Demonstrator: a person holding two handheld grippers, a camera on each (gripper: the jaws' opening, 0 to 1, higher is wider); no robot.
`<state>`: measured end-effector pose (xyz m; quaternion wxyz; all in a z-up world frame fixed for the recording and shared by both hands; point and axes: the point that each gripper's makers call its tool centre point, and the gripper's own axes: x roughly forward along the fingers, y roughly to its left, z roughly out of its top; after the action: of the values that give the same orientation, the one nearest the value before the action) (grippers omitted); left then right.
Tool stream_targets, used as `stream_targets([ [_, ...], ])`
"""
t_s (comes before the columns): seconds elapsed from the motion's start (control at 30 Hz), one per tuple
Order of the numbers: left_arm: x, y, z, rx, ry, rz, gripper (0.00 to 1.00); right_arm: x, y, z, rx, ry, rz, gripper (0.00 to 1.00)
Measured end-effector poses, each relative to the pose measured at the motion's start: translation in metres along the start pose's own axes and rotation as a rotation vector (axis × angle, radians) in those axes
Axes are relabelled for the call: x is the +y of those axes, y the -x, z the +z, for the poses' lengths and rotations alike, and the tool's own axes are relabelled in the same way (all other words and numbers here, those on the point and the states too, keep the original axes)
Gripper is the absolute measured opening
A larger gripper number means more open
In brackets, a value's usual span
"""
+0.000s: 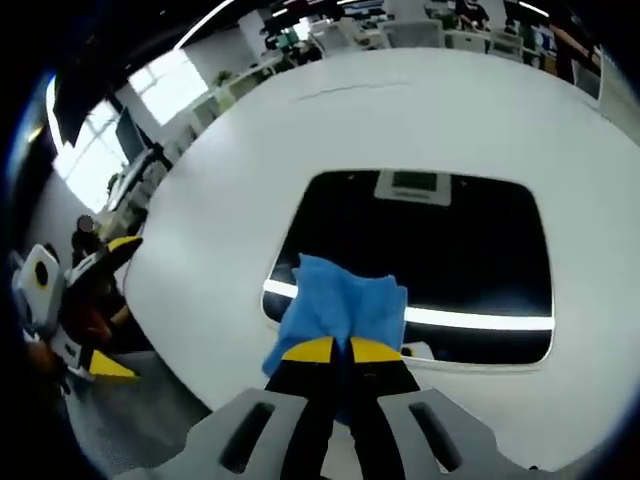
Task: Wipe the mirror surface with the cleaning cloth until all visible marks leave the cleaned area.
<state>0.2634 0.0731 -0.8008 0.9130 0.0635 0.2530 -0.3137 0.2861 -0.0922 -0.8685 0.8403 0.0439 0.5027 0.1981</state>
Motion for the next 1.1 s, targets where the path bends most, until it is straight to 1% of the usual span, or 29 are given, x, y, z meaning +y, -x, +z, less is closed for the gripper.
stream_targets([
  [0.4, 0.002, 0.001, -0.001, 0.002, 0.006, 0.011, 0.99, 0.001, 0.002, 0.001, -0.010, 0.058, -0.004, 0.00],
  [0.53, 0.001, 0.001, -0.001, 0.004, 0.004, 0.011, 0.99, -0.002, 0.003, 0.003, -0.015, 0.063, -0.005, 0.00],
  [1.1, 0.003, 0.000, -0.001, 0.005, 0.008, 0.016, 0.99, -0.019, 0.008, 0.000, -0.017, 0.048, -0.012, 0.00],
])
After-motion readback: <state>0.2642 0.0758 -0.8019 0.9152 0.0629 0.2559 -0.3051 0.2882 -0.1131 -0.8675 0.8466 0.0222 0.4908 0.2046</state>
